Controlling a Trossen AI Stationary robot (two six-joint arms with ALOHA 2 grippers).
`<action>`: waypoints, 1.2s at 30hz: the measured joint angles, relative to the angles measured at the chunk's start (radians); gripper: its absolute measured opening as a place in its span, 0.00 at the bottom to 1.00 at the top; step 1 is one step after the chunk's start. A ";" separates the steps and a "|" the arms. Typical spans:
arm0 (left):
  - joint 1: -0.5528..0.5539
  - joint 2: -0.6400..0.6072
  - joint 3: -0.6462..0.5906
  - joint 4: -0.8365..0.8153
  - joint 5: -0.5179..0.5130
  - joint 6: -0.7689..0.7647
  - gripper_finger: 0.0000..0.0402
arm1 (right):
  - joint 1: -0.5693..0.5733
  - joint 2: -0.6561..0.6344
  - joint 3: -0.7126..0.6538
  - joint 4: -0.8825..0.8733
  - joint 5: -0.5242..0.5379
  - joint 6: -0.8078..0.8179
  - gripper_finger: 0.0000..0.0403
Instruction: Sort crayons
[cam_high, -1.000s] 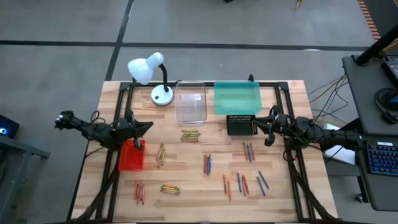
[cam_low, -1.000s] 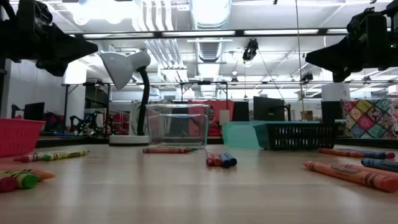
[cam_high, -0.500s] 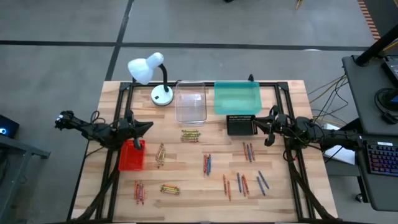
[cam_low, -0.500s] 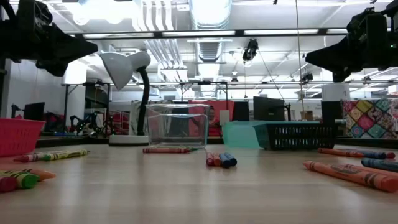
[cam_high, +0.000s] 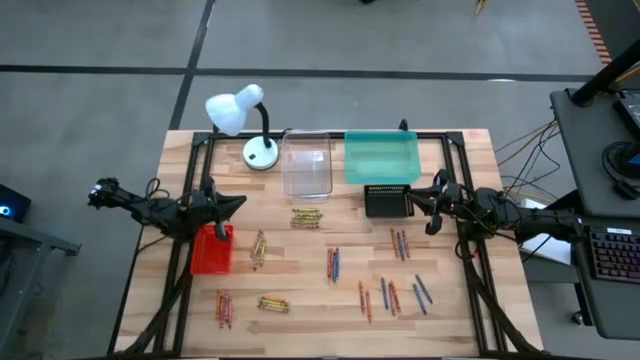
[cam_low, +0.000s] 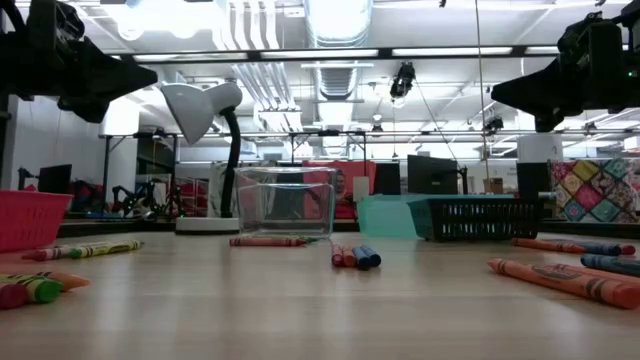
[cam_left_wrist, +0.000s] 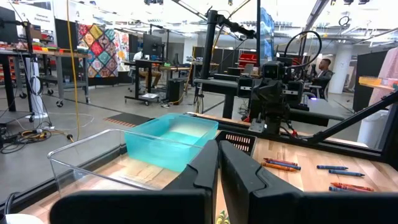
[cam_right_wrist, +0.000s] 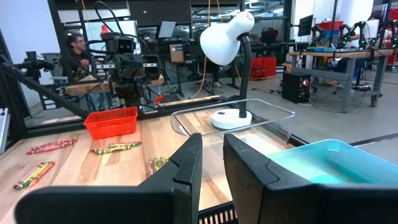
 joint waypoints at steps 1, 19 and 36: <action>0.000 0.000 0.000 0.000 0.000 0.000 0.00 | 0.000 0.000 0.000 0.000 0.000 0.000 0.15; 0.000 0.000 0.000 0.013 0.009 -0.009 0.00 | 0.000 0.000 0.000 0.000 0.000 0.000 0.15; 0.000 0.333 -0.010 0.375 0.118 -0.423 0.00 | 0.000 0.000 0.000 0.002 0.051 0.823 0.15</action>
